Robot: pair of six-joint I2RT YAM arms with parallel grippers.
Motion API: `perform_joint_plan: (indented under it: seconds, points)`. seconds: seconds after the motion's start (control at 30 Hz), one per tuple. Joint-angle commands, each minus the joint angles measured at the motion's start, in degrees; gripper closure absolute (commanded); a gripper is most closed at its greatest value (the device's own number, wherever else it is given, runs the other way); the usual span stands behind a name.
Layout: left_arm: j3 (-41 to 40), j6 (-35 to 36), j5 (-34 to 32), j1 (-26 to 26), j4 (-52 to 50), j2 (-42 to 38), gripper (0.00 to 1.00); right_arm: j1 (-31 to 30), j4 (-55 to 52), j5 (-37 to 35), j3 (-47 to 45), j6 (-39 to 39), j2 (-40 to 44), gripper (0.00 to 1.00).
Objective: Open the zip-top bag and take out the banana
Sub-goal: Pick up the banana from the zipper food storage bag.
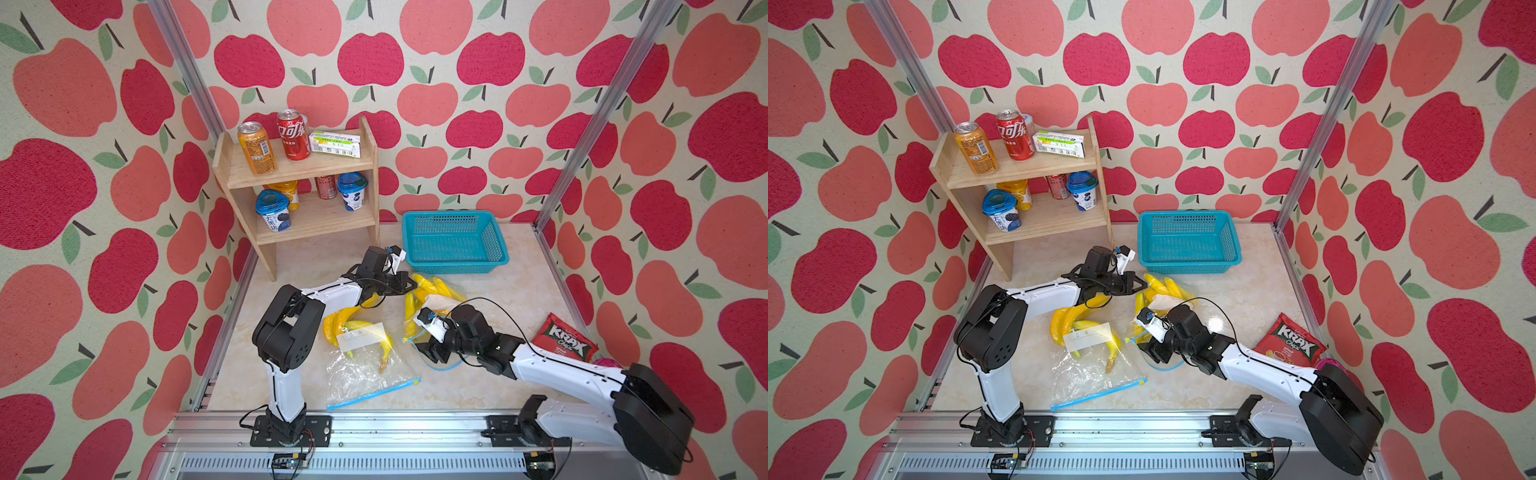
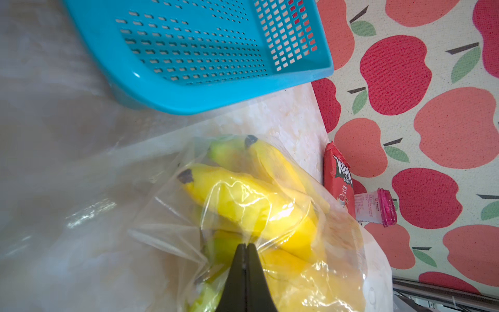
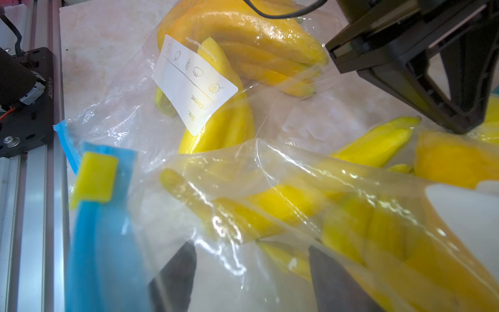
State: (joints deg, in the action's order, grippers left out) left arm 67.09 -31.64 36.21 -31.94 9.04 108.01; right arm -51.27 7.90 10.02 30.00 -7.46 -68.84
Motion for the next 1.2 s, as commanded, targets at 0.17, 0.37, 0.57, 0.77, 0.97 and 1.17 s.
perform_joint_plan:
  seconds: [0.17,0.37,0.57,0.77,0.97,1.17]
  points:
    - [-1.51,-3.86,-1.93,-1.30,3.13,-1.30,1.00,-3.62,8.49,0.82,3.90,1.58,-6.59,0.30]
    - [-2.70,-6.77,-2.06,-1.54,6.08,-1.24,1.00,-6.12,11.36,-6.82,7.71,1.82,-17.24,0.30]
    - [-3.62,-6.69,-2.66,-1.31,6.17,-2.52,1.00,-6.47,6.43,-9.70,12.77,1.06,-22.44,0.41]
    - [-3.93,-6.46,-2.28,-0.78,5.87,-2.69,1.00,-6.48,3.02,-7.91,12.90,0.59,-18.05,0.71]
    - [-2.41,-3.59,-3.40,-0.57,2.53,-2.95,0.97,-6.10,-22.43,-3.89,22.08,-0.39,-11.49,0.77]
    - [-0.13,-2.82,-3.37,-0.58,2.29,-0.38,0.96,-3.37,-34.89,0.30,26.76,2.37,-3.67,0.78]
